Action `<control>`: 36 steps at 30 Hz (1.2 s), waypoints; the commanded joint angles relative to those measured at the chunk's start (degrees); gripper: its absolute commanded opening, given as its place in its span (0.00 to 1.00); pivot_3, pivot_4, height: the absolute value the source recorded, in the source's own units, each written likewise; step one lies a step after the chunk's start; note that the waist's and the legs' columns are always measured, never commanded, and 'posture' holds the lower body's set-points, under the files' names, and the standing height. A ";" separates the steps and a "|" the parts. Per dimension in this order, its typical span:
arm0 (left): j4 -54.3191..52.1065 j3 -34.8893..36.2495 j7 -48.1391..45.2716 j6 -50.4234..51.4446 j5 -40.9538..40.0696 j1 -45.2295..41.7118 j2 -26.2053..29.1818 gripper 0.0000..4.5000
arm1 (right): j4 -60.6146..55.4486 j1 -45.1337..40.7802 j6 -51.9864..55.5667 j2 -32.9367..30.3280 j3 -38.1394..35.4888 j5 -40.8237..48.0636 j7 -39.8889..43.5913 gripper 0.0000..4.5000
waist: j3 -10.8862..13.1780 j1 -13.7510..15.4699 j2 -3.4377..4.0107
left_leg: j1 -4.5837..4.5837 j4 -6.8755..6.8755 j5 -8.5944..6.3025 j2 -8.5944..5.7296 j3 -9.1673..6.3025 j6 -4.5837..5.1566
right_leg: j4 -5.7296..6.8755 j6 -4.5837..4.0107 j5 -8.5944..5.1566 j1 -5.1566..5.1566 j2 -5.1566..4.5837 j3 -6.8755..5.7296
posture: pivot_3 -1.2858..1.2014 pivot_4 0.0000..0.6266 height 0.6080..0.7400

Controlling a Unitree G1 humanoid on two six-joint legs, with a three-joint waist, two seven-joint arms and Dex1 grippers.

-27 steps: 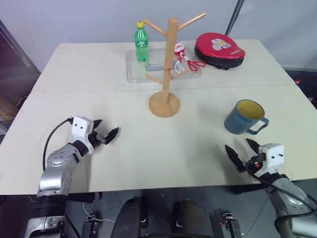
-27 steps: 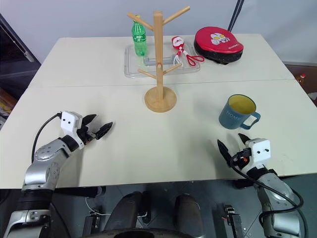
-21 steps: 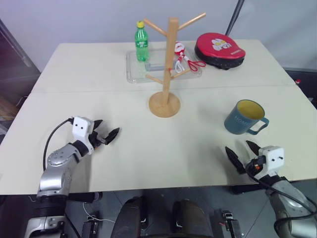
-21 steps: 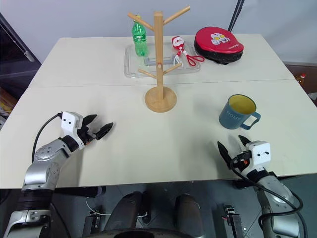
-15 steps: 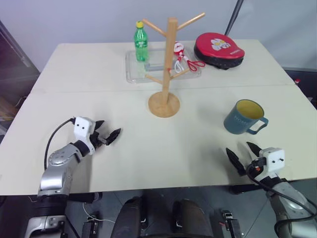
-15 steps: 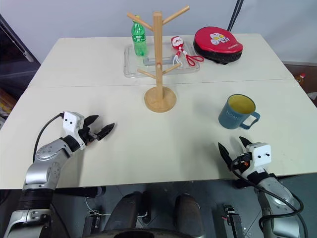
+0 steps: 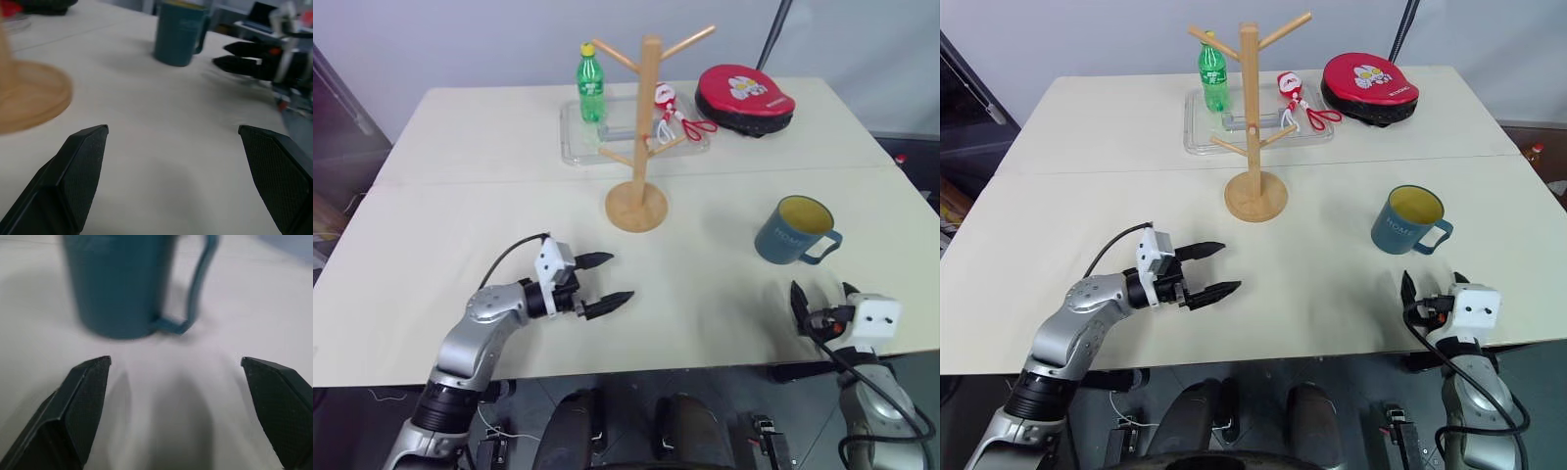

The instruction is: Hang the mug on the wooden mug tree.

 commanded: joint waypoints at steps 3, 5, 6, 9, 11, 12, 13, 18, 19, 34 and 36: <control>-5.08 -1.53 -0.83 1.67 -1.65 -1.44 -0.10 1.00 | 3.47 -4.84 -1.87 -0.31 -2.51 -2.86 -6.11 0.98 | -0.02 0.07 0.03 | 0.00 0.01 0.01 -0.01 0.01 0.03 | -0.01 0.00 0.00 0.03 0.01 0.00 | 0.52 0.24 1.00; -5.78 -1.71 -0.32 1.89 -1.55 -1.22 -0.23 1.00 | 5.23 -6.38 -2.02 -0.67 -2.34 -3.54 -7.03 0.98 | -0.03 0.08 0.05 | -0.01 0.01 0.02 -0.02 0.01 0.04 | 0.00 0.00 0.00 0.02 0.02 0.00 | 0.52 0.24 1.00; -5.99 -1.74 -0.12 1.98 -1.55 -1.13 -0.28 1.00 | 5.81 -6.85 -2.11 -0.80 -2.27 -3.78 -7.32 0.98 | -0.03 0.08 0.05 | -0.01 0.01 0.03 -0.02 0.01 0.04 | 0.00 0.00 0.00 0.03 0.03 0.00 | 0.52 0.24 1.00; -6.60 -1.67 0.56 2.18 -1.50 -0.91 -0.40 1.00 | 7.65 -8.66 -2.09 -1.27 -1.97 -4.19 -7.94 0.98 | -0.04 0.07 0.06 | 0.00 0.03 0.03 -0.02 0.02 0.05 | 0.00 0.01 0.00 0.04 0.05 0.00 | 0.52 0.24 1.00; -7.38 -1.56 1.01 2.38 -1.65 -0.49 -0.30 1.00 | 9.04 -9.70 -2.22 -1.76 -1.82 -4.95 -8.56 0.98 | -0.04 0.03 0.06 | 0.00 0.03 0.03 -0.02 0.02 0.06 | 0.01 0.01 0.00 0.04 0.05 0.00 | 0.52 0.24 1.00; -7.66 -1.53 1.21 2.52 -1.73 -0.42 -0.24 1.00 | 9.64 -10.17 -2.30 -1.97 -1.81 -5.08 -8.68 0.98 | -0.04 0.03 0.06 | 0.00 0.03 0.03 -0.02 0.02 0.06 | 0.01 0.01 0.00 0.04 0.06 0.00 | 0.52 0.24 1.00; -7.81 -1.47 1.41 2.76 -1.82 -0.58 -0.20 1.00 | 10.14 -10.53 -2.53 -2.19 -1.75 -5.25 -8.79 0.98 | -0.04 0.05 0.06 | 0.00 0.03 0.03 -0.02 0.01 0.06 | 0.01 0.01 0.00 0.04 0.06 0.01 | 0.52 0.24 1.00; -7.99 -1.35 2.04 3.35 -1.88 -1.06 -0.17 1.00 | 11.87 -12.13 -3.00 -2.71 -1.41 -5.50 -8.97 0.98 | -0.05 0.06 0.08 | 0.00 0.04 0.03 -0.02 0.02 0.06 | 0.02 0.01 0.00 0.05 0.07 0.01 | 0.52 0.24 1.00; -8.05 -1.36 2.12 3.34 -1.86 -1.06 -0.15 1.00 | 12.21 -12.47 -3.09 -2.75 -1.33 -5.59 -9.02 0.98 | -0.05 0.06 0.08 | 0.00 0.04 0.03 -0.02 0.02 0.06 | 0.02 0.01 0.00 0.05 0.08 0.01 | 0.52 0.24 1.00; -10.12 -1.29 3.57 2.87 -1.67 1.13 0.14 1.00 | 13.31 -14.25 -2.34 -2.06 0.03 -0.46 -3.10 0.19 | -0.05 0.05 0.09 | 0.01 0.04 0.03 -0.01 0.01 0.06 | 0.03 0.01 0.00 0.05 0.09 0.01 | 0.52 0.24 1.00; -10.18 -1.28 3.65 2.76 -1.63 1.39 0.21 1.00 | 12.68 -14.16 -2.23 -1.92 0.36 0.30 -2.25 0.01 | -0.05 0.05 0.09 | 0.01 0.04 0.03 -0.01 0.01 0.06 | 0.03 0.01 0.00 0.06 0.08 0.01 | 0.52 0.24 1.00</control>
